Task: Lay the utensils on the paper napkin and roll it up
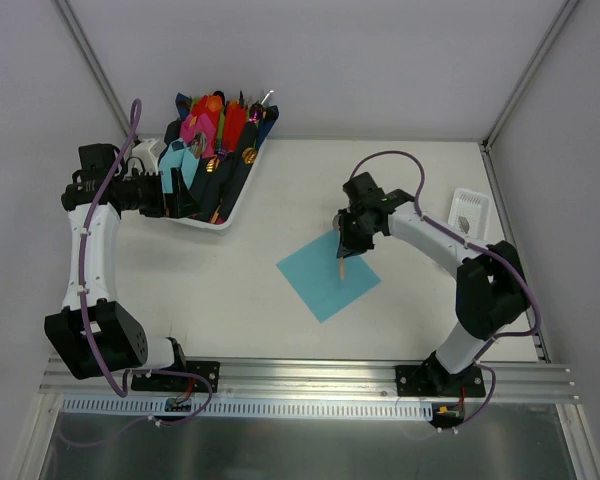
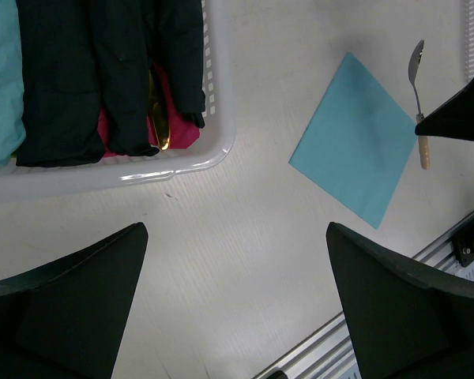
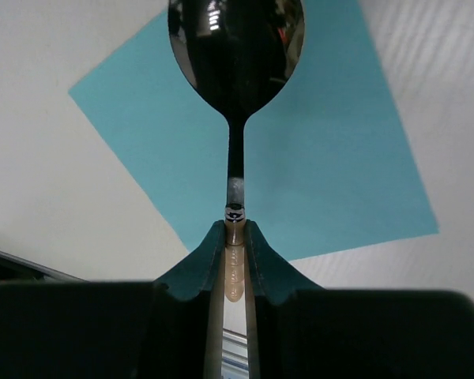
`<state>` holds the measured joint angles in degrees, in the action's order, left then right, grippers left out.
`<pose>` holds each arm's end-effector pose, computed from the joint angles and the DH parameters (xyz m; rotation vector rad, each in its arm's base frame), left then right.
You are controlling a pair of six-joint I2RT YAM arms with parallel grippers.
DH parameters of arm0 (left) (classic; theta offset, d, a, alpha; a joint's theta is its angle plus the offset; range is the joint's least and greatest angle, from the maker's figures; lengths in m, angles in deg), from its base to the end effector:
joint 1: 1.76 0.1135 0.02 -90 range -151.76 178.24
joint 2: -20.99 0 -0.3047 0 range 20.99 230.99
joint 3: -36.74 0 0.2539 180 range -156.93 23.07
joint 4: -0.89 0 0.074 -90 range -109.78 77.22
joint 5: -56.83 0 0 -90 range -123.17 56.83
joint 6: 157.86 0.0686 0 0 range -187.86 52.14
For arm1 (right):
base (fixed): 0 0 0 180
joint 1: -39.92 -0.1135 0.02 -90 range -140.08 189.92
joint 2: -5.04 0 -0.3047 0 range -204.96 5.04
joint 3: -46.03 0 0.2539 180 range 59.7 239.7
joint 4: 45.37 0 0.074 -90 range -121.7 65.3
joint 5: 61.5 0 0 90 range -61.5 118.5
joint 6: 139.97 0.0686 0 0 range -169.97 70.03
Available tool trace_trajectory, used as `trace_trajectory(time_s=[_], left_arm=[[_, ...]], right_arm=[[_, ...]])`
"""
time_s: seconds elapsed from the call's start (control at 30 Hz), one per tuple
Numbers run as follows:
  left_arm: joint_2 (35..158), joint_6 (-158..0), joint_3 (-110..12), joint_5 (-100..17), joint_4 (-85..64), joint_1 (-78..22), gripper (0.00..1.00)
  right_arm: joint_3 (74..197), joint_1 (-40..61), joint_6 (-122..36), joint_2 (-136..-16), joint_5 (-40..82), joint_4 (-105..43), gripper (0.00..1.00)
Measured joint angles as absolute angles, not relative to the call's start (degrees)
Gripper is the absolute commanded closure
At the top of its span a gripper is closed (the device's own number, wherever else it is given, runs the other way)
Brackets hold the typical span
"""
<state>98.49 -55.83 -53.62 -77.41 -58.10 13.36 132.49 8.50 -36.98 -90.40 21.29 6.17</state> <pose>0.2895 0.0286 0.3787 0.2946 2.1642 -0.6479 0.3109 0.2000 0.2535 -0.4731 2.6389 0.4229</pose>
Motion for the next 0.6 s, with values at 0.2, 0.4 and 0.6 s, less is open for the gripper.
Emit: trace_trajectory(time_s=[0.2, 0.4, 0.6], left_arm=[[97.8, -56.5, -52.7, -75.0, -58.1, 13.4, 0.01], [97.7, -56.6, -52.1, -74.0, -58.1, 13.4, 0.01], [97.7, -56.8, -52.1, -73.6, -58.1, 13.4, 0.01]], right_arm=[[133.9, -0.1, -28.3, -97.1, 24.4, 3.7, 1.0], [134.0, -2.0, -22.2, -101.5, 27.3, 3.4, 1.0], [135.5, -1.8, -20.8, -103.1, 29.3, 3.6, 1.0]])
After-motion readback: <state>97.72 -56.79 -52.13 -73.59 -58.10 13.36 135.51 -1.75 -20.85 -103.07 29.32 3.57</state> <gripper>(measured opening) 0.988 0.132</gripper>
